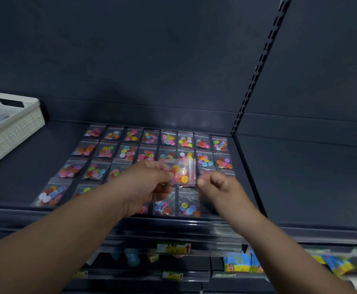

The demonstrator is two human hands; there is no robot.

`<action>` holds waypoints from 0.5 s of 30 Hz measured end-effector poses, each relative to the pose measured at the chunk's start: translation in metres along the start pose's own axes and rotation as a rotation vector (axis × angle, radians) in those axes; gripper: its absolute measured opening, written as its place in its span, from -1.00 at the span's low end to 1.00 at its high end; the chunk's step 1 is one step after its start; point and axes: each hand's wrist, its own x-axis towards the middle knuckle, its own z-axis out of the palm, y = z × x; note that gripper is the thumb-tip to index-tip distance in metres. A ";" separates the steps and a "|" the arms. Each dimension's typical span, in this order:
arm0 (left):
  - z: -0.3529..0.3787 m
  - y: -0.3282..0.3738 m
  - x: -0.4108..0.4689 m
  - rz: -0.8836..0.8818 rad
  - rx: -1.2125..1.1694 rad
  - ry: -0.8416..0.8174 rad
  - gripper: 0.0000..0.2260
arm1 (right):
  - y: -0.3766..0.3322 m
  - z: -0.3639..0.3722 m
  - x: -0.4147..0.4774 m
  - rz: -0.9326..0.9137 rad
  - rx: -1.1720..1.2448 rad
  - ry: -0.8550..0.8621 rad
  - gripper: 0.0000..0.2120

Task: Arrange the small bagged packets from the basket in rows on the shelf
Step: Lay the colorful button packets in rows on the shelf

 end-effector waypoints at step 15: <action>0.037 -0.013 0.006 0.227 0.538 0.005 -0.92 | -0.001 -0.047 0.003 0.209 0.195 0.002 -0.92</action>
